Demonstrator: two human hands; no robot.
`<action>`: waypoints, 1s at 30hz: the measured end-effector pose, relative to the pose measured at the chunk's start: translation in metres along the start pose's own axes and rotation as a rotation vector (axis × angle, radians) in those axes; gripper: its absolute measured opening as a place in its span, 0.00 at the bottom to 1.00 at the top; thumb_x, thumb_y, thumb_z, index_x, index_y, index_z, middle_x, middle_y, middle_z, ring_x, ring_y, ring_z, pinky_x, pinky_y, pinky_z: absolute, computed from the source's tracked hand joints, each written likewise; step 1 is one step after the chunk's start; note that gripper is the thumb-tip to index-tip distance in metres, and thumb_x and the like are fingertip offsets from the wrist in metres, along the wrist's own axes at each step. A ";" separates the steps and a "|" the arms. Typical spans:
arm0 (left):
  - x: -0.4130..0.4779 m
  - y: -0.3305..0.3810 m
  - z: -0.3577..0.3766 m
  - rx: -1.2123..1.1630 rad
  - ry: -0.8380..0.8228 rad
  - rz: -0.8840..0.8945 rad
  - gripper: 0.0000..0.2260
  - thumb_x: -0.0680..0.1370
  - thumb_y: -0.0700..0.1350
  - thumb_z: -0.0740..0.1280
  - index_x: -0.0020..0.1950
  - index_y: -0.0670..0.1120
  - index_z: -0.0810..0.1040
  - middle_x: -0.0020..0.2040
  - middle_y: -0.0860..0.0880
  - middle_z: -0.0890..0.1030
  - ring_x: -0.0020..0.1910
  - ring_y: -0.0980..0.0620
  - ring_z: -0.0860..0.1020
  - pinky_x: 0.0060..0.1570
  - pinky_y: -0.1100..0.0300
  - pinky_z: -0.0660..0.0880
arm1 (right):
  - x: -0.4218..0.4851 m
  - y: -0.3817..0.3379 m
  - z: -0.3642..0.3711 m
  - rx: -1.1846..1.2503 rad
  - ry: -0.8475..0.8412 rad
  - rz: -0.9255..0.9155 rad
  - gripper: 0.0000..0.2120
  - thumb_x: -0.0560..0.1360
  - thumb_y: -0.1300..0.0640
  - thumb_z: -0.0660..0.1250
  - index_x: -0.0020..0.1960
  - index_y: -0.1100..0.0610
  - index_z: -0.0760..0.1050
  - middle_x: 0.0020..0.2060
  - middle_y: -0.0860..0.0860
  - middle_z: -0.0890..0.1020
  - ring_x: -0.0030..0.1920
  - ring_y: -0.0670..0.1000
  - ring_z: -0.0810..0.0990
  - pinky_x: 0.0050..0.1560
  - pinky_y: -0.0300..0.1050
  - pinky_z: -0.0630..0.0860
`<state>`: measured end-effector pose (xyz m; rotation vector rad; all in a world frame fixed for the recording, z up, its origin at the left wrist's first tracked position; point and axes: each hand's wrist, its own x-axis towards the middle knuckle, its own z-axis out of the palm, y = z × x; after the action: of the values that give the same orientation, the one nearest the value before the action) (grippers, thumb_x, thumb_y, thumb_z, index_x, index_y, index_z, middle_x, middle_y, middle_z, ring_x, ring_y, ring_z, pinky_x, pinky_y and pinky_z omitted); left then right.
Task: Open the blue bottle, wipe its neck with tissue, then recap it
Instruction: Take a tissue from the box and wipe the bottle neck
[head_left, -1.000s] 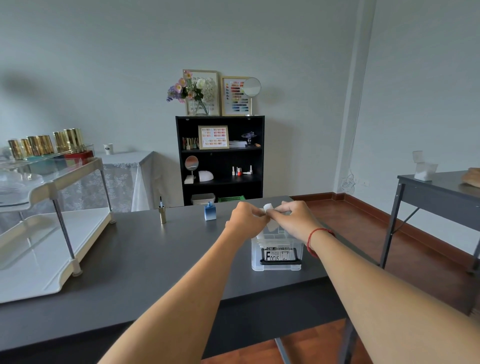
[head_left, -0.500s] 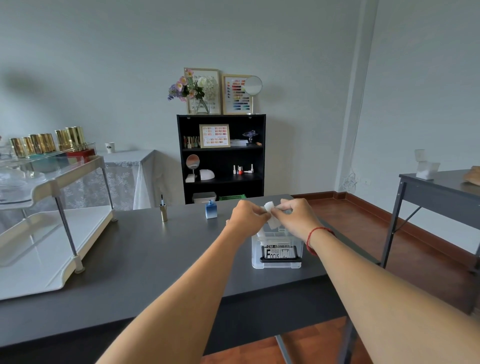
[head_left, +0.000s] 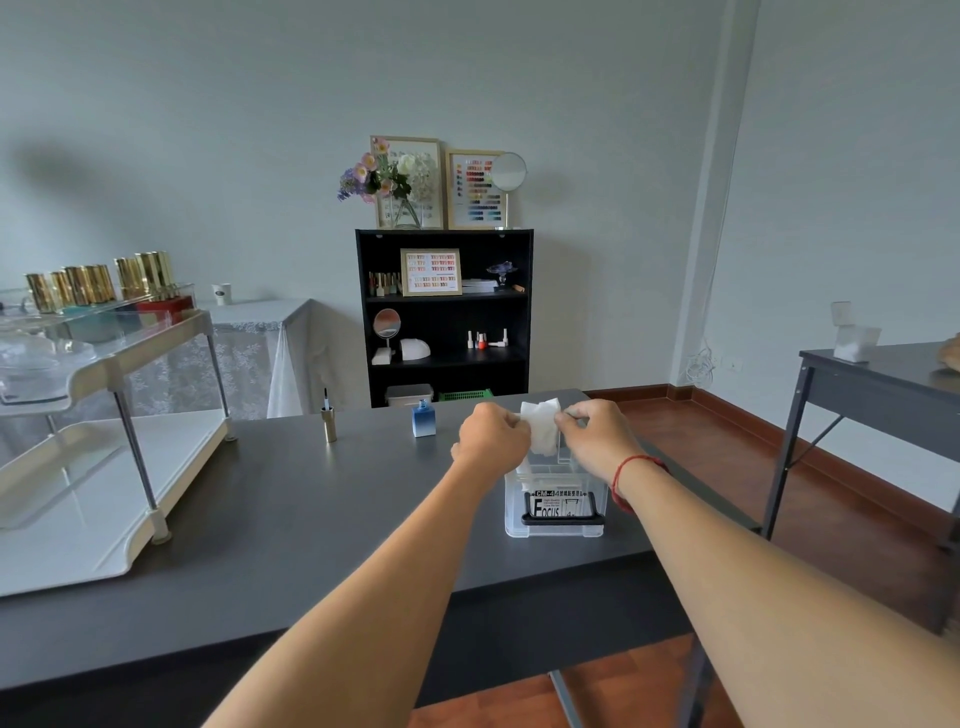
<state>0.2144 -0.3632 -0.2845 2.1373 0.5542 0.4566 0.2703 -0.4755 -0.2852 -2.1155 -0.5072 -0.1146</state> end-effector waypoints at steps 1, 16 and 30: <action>0.000 0.000 0.000 -0.005 0.001 -0.001 0.12 0.78 0.44 0.61 0.35 0.52 0.70 0.38 0.47 0.76 0.37 0.45 0.69 0.46 0.55 0.70 | 0.000 0.000 0.000 0.000 -0.004 0.004 0.12 0.79 0.54 0.60 0.49 0.59 0.80 0.50 0.55 0.83 0.55 0.57 0.78 0.69 0.59 0.63; -0.001 0.000 -0.003 -0.011 -0.047 0.060 0.11 0.79 0.46 0.63 0.59 0.45 0.80 0.49 0.47 0.81 0.51 0.43 0.80 0.57 0.51 0.76 | -0.001 -0.004 0.000 0.103 0.022 0.012 0.24 0.77 0.48 0.58 0.24 0.52 0.61 0.13 0.44 0.64 0.27 0.50 0.66 0.50 0.49 0.56; -0.003 0.003 0.001 -0.045 -0.054 0.017 0.18 0.79 0.57 0.61 0.38 0.45 0.80 0.22 0.53 0.63 0.25 0.52 0.62 0.53 0.47 0.73 | 0.002 0.004 0.003 0.122 -0.053 -0.093 0.13 0.77 0.49 0.63 0.56 0.53 0.79 0.66 0.49 0.75 0.69 0.54 0.69 0.73 0.63 0.54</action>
<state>0.2128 -0.3675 -0.2827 2.1062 0.4917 0.4156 0.2739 -0.4747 -0.2894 -1.9808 -0.6282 -0.0787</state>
